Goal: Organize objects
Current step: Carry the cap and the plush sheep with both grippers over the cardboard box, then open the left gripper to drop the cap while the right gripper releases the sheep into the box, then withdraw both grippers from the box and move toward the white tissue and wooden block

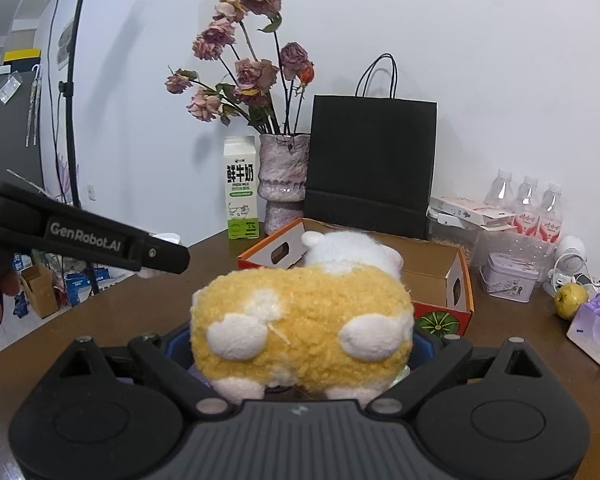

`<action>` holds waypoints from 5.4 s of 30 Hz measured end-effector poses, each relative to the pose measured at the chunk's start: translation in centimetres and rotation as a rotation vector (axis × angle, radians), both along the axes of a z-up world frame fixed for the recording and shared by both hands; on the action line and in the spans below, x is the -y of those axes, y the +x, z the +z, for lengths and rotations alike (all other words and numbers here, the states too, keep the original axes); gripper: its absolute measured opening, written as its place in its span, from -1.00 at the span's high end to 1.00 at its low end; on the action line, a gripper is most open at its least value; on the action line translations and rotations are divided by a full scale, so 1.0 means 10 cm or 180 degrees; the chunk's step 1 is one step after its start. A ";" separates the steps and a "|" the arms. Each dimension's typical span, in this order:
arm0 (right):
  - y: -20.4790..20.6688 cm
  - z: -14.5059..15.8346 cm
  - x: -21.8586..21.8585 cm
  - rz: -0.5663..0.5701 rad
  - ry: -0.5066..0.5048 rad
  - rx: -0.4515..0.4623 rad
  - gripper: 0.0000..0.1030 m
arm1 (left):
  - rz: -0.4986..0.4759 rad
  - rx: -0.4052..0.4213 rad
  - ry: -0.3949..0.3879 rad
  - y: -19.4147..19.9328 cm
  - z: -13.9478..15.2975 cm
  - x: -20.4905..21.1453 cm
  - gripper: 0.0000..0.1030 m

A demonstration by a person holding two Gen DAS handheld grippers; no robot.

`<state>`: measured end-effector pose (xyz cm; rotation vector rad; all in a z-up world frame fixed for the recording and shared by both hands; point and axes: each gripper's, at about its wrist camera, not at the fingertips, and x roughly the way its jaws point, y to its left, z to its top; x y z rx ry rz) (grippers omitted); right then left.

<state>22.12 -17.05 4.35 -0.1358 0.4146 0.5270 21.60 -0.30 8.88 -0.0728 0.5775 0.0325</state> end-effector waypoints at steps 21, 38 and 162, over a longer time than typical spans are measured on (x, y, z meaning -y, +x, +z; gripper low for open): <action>1.02 0.12 -0.17 -0.0078 -0.0028 -0.0142 -0.88 | 0.0088 -0.0088 0.0014 1.09 0.19 -0.07 0.21; 1.95 -0.04 -0.30 -0.0246 -0.0144 -0.0413 -0.88 | 0.0148 -0.0348 -0.0074 2.04 -0.02 -0.17 0.21; -0.42 -0.19 0.04 -0.0381 -0.0263 -0.0319 -1.00 | 0.0277 0.0020 0.0087 -0.50 -0.15 -0.26 -1.00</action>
